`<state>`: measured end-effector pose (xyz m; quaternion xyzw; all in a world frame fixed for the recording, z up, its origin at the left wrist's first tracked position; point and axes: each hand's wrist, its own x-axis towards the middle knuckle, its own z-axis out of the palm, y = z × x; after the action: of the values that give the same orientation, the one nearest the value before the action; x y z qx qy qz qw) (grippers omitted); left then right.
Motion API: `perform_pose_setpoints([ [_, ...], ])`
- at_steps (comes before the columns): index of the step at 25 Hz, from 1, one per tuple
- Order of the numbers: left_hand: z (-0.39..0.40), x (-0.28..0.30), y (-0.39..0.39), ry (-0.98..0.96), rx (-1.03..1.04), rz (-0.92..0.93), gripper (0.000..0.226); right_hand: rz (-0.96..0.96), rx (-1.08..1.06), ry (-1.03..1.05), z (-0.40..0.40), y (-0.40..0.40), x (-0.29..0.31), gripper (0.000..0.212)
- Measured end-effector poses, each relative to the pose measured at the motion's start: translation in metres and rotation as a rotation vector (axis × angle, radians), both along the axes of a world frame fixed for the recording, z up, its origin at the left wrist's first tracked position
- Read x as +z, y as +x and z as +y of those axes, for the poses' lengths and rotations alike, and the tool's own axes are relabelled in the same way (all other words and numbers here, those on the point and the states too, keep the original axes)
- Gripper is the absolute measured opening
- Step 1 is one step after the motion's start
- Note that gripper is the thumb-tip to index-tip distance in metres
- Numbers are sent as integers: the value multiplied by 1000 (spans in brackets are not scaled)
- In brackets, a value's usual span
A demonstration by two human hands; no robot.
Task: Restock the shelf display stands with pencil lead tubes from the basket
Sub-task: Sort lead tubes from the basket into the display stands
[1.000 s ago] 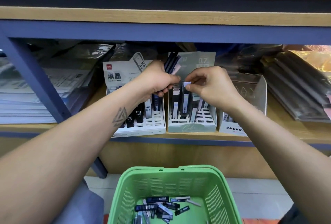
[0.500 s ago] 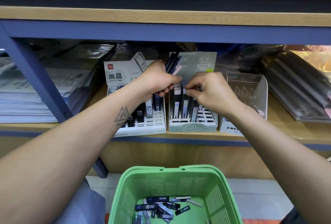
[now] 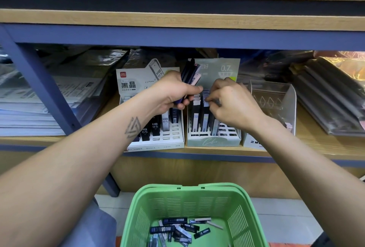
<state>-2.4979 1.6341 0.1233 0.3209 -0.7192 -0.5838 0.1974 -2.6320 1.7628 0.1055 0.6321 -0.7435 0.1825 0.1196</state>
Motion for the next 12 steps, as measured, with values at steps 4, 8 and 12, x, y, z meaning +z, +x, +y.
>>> perform_pose_setpoints([
  [4, 4, 0, 3, 39, -159, 15, 11, -787, 0, -217, -5, -4, 11, 27],
  [8, 7, -3, 1, 56, -224, 20, 12, -1171, 49, -314, -6, -3, 10, 13],
  [12, 7, -2, 3, 175, -235, 57, 16, -1375, 58, -322, 0, -9, 10, 12],
])
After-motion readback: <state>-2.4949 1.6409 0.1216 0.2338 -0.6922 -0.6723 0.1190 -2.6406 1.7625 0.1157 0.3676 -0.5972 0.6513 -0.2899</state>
